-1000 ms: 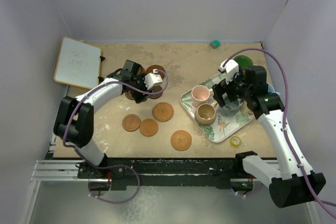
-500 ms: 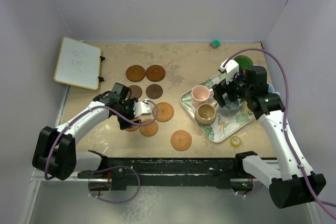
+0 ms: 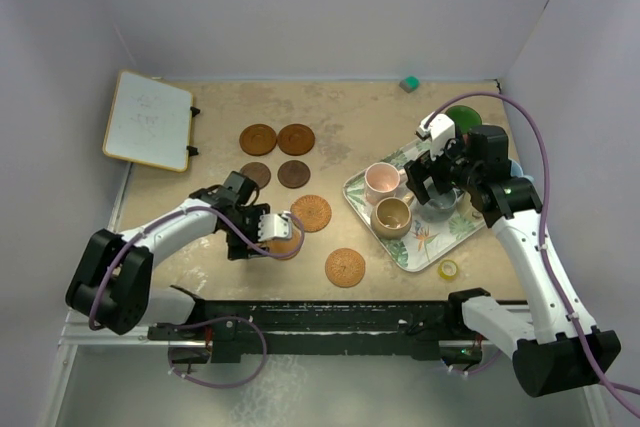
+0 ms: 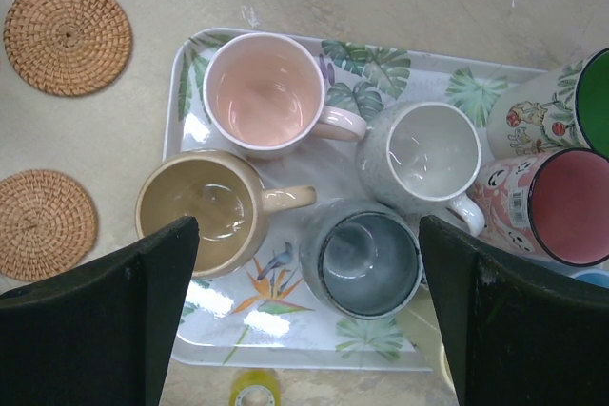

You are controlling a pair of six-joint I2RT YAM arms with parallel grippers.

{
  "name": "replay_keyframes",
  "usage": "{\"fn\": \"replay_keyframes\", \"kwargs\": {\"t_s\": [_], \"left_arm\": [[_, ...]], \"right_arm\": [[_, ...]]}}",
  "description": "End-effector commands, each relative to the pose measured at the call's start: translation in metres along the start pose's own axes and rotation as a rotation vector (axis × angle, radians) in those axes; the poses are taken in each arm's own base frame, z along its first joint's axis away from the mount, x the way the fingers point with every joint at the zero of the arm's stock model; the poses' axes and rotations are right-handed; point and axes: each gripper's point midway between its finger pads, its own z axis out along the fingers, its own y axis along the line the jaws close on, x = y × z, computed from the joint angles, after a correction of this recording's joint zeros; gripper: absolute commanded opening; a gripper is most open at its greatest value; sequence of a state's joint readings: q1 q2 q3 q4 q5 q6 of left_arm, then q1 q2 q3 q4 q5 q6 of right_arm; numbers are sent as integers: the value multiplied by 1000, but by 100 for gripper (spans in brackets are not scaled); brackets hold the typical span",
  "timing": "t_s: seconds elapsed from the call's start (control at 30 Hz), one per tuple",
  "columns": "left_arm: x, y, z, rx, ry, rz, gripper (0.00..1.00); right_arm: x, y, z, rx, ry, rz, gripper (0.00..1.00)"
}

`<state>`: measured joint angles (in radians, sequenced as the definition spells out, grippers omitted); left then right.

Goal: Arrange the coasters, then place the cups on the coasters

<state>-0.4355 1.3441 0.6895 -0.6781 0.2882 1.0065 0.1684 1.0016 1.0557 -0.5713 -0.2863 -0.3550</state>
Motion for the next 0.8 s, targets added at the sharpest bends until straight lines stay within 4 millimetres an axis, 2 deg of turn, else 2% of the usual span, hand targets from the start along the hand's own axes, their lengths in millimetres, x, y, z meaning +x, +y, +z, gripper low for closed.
{"fn": "replay_keyframes", "kwargs": {"t_s": [0.0, 0.47, 0.77], "left_arm": [[-3, 18, 6, -55, 5, 36, 75], [-3, 63, 4, -128, 27, 3, 63], [-9, 79, 9, -127, 21, -1, 60]], "right_arm": [[-6, -2, -2, 4, -28, -22, 100], [-7, -1, -3, 0, -32, -25, 100], [-6, -1, -2, -1, -30, -24, 100]]}}
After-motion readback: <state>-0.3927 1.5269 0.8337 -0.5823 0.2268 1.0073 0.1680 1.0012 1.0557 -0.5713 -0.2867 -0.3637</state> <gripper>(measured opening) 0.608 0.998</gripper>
